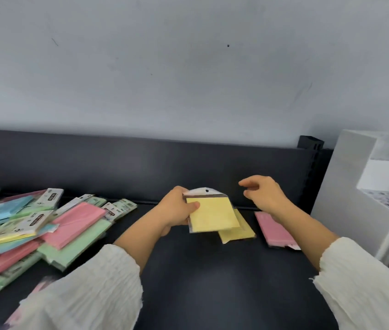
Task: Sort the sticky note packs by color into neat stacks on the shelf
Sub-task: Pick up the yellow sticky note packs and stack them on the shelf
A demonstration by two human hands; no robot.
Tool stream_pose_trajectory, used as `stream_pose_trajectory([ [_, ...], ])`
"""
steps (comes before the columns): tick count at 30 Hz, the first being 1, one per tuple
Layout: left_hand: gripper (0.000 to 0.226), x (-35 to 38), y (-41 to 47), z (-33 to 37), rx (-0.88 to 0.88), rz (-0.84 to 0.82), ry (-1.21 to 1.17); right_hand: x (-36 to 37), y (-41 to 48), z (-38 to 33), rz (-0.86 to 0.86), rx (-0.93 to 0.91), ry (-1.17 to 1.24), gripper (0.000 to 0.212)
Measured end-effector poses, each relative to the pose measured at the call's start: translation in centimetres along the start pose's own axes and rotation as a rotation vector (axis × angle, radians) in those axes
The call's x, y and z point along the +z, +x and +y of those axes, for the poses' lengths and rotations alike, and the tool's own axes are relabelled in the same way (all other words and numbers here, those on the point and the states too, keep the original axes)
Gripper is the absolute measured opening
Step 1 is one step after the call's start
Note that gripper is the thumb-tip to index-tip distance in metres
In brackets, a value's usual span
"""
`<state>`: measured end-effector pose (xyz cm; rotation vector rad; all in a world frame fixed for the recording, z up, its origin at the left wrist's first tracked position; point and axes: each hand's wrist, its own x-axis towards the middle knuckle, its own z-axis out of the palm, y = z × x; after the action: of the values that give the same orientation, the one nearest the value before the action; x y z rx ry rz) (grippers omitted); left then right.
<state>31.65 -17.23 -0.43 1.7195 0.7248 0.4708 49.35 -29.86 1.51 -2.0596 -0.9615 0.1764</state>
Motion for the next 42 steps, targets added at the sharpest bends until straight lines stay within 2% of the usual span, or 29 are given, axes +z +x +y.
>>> stream_pose_trajectory([
  [2, 0.014, 1.9, 1.3, -0.2, -0.031, -0.026, 0.017, -0.8, -0.9, 0.1, 0.027, -0.002, 0.059, 0.031],
  [5, 0.025, 3.9, 3.5, -1.1, -0.068, -0.036, 0.080, -1.2, -2.3, 0.6, 0.022, 0.003, 0.069, 0.031],
  [8, 0.035, 5.1, 4.7, -2.0, -0.059, 0.037, 0.371, -1.2, -3.4, 1.3, -0.008, -0.008, 0.029, 0.031],
  [10, 0.042, 5.5, 4.7, -2.3, -0.048, 0.098, 0.561, -1.1, -4.0, 1.7, -0.089, -0.024, -0.080, 0.034],
  [13, 0.044, 5.8, 4.5, -2.2, -0.043, 0.117, 0.602, -0.2, -4.6, 1.9, -0.300, -0.051, -0.329, 0.050],
  [15, 0.041, 5.9, 4.3, -2.1, -0.058, 0.092, 0.564, 0.9, -4.8, 1.9, -0.361, -0.074, -0.395, 0.059],
  [18, 0.018, 5.7, 4.0, -2.3, -0.060, 0.127, 0.352, 1.9, -4.5, 1.7, -0.279, -0.062, -0.378, 0.061],
  [22, 0.019, 4.5, 3.4, -2.1, -0.070, 0.233, -0.020, 1.4, -4.1, 1.5, -0.201, 0.010, -0.253, 0.059],
  [24, 0.018, 4.1, 3.0, -1.6, -0.043, 0.247, -0.109, 1.0, -4.0, 1.5, -0.158, 0.045, -0.175, 0.059],
  [27, 0.014, 4.1, 2.2, -0.9, 0.013, 0.258, -0.133, 0.9, -4.0, 1.3, -0.101, 0.193, 0.140, 0.063],
  [29, 0.012, 4.5, 1.4, -0.5, 0.045, 0.259, -0.162, 1.0, -4.2, 1.0, -0.149, 0.323, 0.398, 0.070],
  [32, 0.013, 5.5, 0.5, 0.1, 0.057, 0.243, -0.240, 1.3, -3.9, 0.9, -0.133, 0.354, 0.563, 0.078],
  [34, 0.013, 5.9, 0.2, 0.1, 0.034, 0.204, -0.254, 1.4, -3.4, 1.1, -0.046, 0.299, 0.481, 0.070],
  [36, 0.020, 6.0, 0.2, -0.7, -0.013, 0.128, -0.156, 1.5, -2.9, 1.6, -0.008, 0.232, 0.257, 0.052],
  [39, 0.035, 5.9, 0.1, -2.3, -0.048, 0.009, 0.158, 2.0, -2.9, 2.6, -0.115, 0.187, -0.114, 0.035],
  [42, 0.034, 5.6, -0.6, -2.1, -0.001, -0.063, 0.368, 2.1, -3.2, 3.2, -0.219, 0.169, -0.252, 0.036],
])
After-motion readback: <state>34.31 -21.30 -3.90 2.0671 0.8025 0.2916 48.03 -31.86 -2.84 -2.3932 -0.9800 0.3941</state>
